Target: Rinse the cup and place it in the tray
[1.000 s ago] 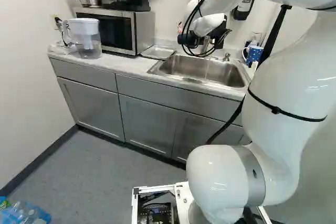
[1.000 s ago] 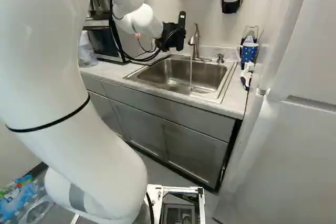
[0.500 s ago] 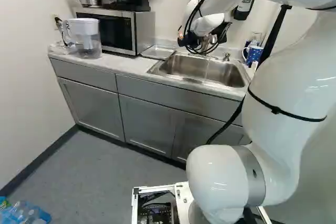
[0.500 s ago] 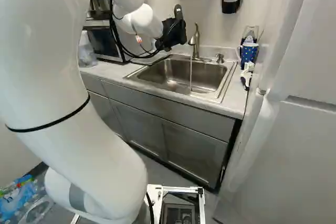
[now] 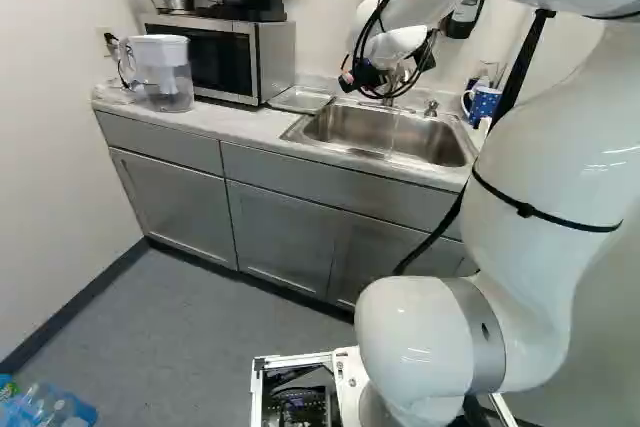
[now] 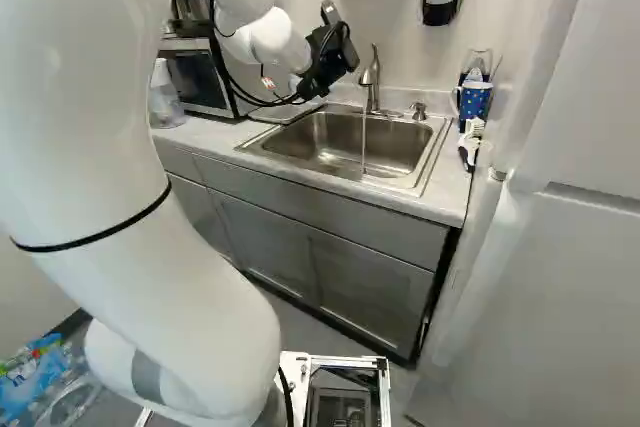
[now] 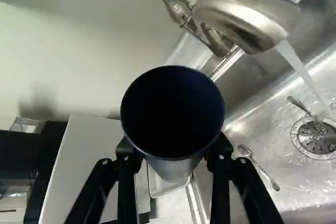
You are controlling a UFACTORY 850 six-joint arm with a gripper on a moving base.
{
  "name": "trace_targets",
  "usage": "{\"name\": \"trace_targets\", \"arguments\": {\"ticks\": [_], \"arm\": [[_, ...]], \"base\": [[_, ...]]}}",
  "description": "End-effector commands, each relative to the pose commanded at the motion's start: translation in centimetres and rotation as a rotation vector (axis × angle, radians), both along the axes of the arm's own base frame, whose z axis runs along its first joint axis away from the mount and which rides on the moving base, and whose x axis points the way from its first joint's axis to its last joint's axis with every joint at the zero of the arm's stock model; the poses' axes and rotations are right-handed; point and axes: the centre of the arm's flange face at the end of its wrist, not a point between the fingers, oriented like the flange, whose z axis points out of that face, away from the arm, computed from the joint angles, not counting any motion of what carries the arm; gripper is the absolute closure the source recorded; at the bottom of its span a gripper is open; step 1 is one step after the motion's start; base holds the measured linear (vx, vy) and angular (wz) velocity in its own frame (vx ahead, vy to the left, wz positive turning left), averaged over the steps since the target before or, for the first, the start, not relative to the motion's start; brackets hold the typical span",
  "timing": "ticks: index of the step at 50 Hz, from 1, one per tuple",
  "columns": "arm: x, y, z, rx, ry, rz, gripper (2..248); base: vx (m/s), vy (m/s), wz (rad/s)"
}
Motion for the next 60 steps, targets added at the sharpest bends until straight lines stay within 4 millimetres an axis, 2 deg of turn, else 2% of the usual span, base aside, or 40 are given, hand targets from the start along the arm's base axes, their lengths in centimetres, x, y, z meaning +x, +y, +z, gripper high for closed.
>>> {"name": "trace_targets", "arguments": {"ticks": [60], "arm": [[0.0,0.0,0.0,-0.569,0.061,0.265,124]], "base": [[0.0,0.0,0.0]]}}
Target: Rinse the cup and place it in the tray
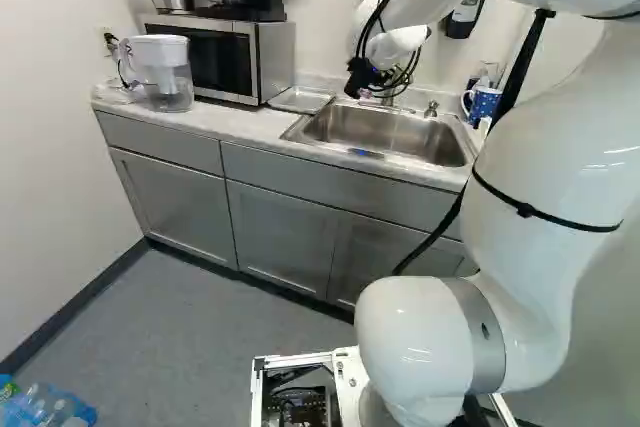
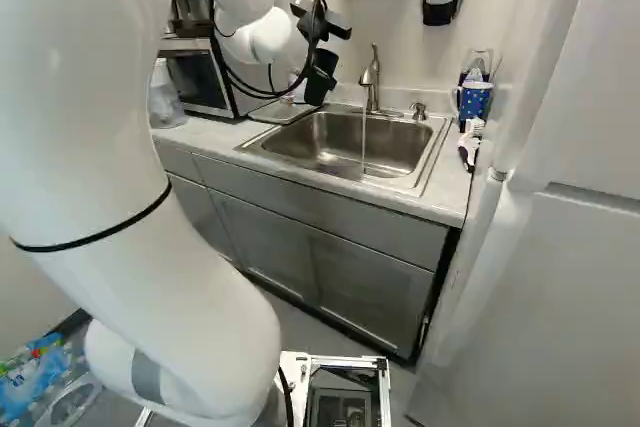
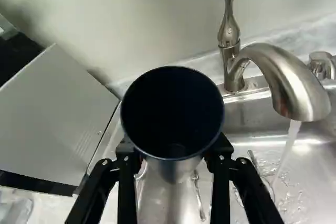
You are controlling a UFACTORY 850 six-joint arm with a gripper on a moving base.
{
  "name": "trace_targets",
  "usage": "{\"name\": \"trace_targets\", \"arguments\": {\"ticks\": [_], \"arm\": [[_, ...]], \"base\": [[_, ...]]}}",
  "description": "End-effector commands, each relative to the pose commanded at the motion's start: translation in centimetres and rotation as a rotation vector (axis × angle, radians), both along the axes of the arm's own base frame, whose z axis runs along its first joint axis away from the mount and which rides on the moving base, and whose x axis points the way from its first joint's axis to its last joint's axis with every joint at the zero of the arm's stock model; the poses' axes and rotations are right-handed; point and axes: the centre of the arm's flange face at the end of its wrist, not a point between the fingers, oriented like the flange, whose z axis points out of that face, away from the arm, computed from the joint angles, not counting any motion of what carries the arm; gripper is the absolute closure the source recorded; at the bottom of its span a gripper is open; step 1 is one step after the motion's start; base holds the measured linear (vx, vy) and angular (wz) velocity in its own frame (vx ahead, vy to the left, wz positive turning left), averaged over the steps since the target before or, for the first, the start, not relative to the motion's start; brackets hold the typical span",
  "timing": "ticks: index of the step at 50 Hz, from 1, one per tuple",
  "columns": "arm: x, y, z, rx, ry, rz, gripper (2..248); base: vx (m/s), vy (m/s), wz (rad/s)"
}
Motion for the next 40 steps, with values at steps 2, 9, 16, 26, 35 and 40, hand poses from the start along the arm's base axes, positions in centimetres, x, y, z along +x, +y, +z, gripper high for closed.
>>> {"name": "trace_targets", "arguments": {"ticks": [2,9,16,26,35,40], "arm": [[0.0,0.0,0.0,-0.019,0.002,0.009,124],[0.0,0.0,0.0,-0.085,0.009,0.04,124],[0.0,0.0,0.0,-0.152,0.016,0.071,124],[0.0,0.0,0.0,-0.246,0.027,0.115,124],[0.0,0.0,0.0,-0.303,0.033,0.141,124],[0.0,0.0,0.0,-0.303,0.033,0.141,124]], "base": [[0.0,0.0,0.0],[0.0,0.0,0.0],[0.0,0.0,0.0],[0.0,0.0,0.0],[0.0,0.0,0.0],[0.0,0.0,0.0]]}}
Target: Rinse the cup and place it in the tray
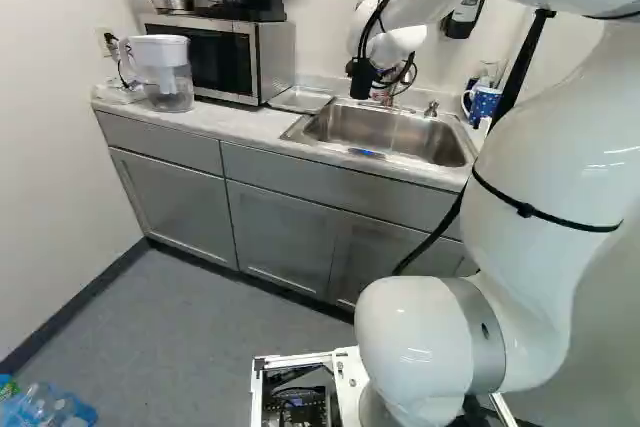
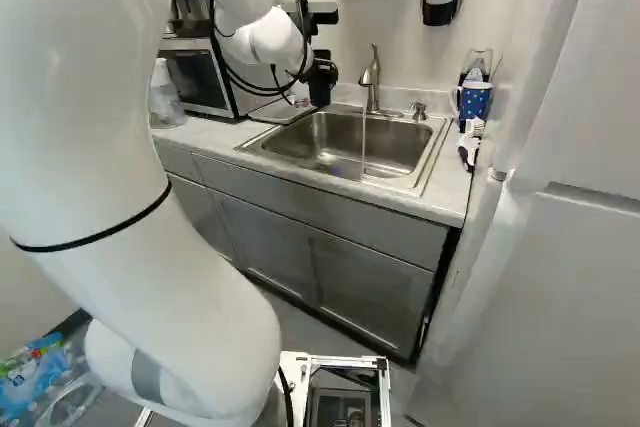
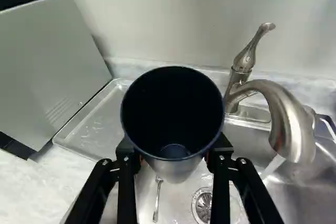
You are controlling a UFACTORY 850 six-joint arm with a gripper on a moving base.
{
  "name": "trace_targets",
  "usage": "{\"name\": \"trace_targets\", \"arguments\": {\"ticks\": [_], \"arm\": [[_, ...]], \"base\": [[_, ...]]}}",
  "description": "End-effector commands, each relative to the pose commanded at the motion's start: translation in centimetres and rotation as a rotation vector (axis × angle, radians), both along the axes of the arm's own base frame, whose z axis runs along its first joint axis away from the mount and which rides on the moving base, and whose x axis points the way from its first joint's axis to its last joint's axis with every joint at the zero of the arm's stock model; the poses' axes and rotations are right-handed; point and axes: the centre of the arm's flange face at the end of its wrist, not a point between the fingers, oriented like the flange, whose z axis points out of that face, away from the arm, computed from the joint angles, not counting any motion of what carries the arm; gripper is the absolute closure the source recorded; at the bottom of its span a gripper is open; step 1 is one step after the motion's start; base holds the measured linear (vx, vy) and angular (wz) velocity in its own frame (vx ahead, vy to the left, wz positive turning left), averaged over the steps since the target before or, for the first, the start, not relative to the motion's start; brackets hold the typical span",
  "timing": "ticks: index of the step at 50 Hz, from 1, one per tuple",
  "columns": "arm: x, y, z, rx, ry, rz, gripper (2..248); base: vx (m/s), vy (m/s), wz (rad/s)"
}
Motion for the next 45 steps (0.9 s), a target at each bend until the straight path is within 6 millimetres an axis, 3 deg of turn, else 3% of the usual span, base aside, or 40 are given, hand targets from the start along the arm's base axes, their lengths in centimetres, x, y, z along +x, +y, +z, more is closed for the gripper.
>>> {"name": "trace_targets", "arguments": {"ticks": [16,45], "arm": [[0.3,0.2,0.0,0.0,0.0,0.004,124],[4.6,3.6,-0.1,0.0,-0.007,0.07,124]], "base": [[0.0,0.0,0.0],[0.0,0.0,0.0]]}}
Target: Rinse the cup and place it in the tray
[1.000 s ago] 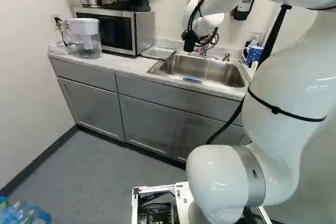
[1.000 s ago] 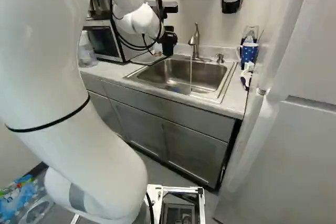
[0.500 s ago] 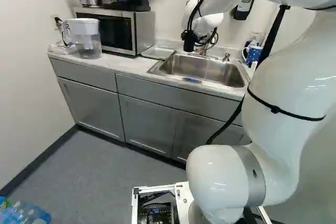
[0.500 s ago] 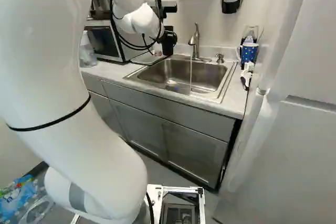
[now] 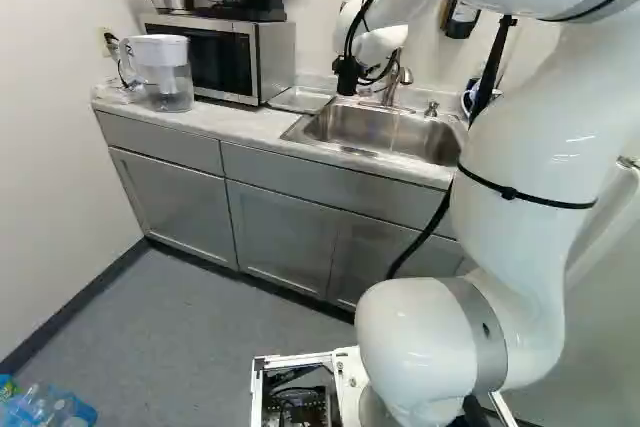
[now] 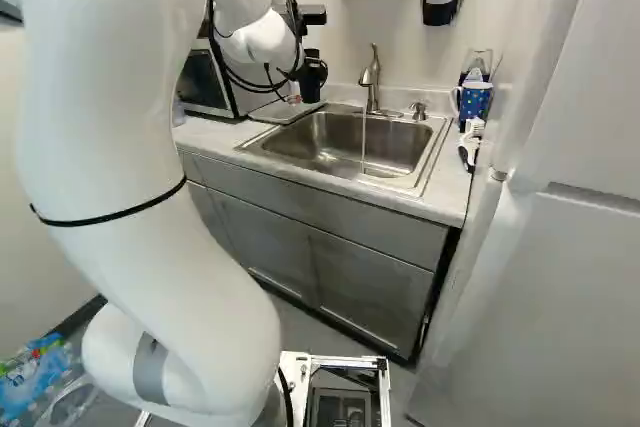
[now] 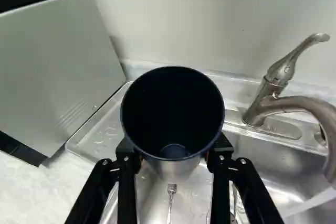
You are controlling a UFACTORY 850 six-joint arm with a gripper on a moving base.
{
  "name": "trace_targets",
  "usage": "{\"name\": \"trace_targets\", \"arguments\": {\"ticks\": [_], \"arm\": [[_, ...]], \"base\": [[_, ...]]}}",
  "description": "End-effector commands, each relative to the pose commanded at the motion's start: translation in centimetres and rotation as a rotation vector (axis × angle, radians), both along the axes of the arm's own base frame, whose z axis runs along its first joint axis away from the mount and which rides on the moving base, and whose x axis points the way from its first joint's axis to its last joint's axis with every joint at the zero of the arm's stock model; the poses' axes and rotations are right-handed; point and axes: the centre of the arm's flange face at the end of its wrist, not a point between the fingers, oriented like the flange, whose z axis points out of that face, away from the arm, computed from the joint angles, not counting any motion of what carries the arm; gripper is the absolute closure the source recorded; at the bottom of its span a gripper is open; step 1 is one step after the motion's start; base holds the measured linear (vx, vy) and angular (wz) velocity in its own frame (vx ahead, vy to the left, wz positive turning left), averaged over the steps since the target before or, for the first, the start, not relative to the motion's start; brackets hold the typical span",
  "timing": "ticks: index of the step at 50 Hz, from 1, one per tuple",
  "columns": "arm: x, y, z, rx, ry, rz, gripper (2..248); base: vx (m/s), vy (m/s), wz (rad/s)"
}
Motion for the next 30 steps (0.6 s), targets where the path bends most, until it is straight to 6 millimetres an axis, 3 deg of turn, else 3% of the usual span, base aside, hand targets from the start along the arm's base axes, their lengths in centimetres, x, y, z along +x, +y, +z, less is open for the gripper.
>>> {"name": "trace_targets", "arguments": {"ticks": [30], "arm": [[4.4,4.1,-0.3,0.0,-0.013,0.068,124]], "base": [[0.0,0.0,0.0]]}}
